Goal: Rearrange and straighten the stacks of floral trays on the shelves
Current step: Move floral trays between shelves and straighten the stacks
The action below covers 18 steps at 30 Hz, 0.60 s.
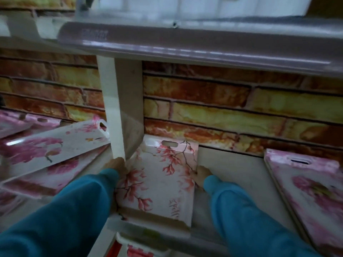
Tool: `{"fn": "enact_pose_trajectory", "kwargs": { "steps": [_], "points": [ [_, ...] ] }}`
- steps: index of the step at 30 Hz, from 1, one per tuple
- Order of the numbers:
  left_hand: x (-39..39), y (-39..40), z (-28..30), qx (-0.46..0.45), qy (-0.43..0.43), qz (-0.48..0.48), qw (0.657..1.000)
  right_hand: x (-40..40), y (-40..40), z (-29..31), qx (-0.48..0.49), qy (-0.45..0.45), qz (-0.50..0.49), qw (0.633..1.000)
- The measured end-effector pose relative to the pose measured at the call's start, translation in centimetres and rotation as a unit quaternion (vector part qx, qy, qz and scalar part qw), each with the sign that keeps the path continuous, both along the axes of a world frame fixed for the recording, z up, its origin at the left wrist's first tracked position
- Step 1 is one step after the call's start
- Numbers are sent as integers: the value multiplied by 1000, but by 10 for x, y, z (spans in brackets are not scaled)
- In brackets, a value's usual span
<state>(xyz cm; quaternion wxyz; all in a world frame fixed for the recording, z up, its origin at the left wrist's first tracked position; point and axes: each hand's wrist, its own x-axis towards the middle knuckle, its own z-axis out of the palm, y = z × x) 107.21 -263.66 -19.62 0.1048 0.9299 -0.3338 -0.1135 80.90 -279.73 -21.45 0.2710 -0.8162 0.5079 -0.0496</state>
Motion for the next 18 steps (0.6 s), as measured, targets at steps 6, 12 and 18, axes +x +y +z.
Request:
{"fn": "enact_pose_trajectory", "kwargs": {
  "steps": [6, 12, 18],
  "points": [
    [-36, -23, 10, -18, 44, -10, 999, -44, -20, 21, -45, -12, -7, 999],
    [-136, -83, 42, -60, 39, -68, 995, -162, -68, 65, -89, 3, -13, 996],
    [-264, -143, 58, -114, 76, -174, 975, -310, -109, 95, -124, 33, -83, 988]
  ]
}}
